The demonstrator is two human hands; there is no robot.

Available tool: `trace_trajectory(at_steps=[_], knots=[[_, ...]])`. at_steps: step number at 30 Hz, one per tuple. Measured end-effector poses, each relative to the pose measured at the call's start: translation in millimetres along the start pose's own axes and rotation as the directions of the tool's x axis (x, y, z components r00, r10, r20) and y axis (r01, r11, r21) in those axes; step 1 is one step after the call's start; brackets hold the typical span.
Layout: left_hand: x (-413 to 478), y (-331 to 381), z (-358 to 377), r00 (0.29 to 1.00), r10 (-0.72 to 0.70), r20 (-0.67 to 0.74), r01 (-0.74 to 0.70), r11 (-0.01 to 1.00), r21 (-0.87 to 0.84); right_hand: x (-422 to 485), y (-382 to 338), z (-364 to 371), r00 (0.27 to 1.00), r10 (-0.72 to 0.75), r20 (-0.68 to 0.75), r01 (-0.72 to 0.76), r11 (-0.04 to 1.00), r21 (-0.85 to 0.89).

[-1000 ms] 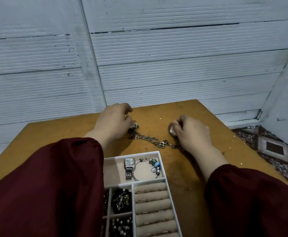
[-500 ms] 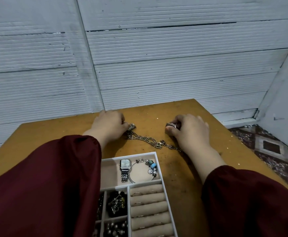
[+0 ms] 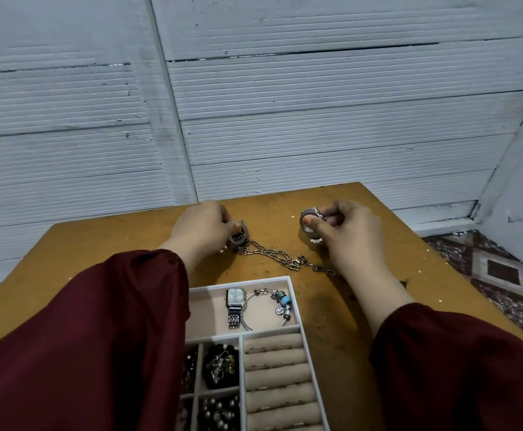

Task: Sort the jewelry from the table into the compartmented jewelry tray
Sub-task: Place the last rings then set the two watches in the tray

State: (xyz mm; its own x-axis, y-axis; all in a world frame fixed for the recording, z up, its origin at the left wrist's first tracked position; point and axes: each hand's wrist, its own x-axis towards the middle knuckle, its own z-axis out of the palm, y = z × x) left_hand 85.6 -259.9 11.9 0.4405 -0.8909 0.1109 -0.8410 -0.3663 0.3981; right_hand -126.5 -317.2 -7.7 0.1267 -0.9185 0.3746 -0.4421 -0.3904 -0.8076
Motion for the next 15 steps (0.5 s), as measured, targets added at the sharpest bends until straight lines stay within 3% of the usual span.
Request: trace_trajectory(at_steps=[3, 7, 15], knots=[[-5, -1, -6, 0.999, -0.045, -0.030, 0.038, 0.980, -0.197, -1, 1, 0, 0.999, 0.054, 0.008, -0.054, 0.997, 0.063], [-21, 5, -19, 0.990, -0.101, -0.099, 0.039, 0.870, -0.491, -8, 0, 2, 0.995, 0.084, 0.062, -0.089, 0.992, 0.086], [-72, 6, -48, 0.955, -0.227, -0.189, 0.003, 0.647, -0.762, -32, -24, -8, 0.978, 0.168, 0.122, -0.199, 0.931, 0.306]])
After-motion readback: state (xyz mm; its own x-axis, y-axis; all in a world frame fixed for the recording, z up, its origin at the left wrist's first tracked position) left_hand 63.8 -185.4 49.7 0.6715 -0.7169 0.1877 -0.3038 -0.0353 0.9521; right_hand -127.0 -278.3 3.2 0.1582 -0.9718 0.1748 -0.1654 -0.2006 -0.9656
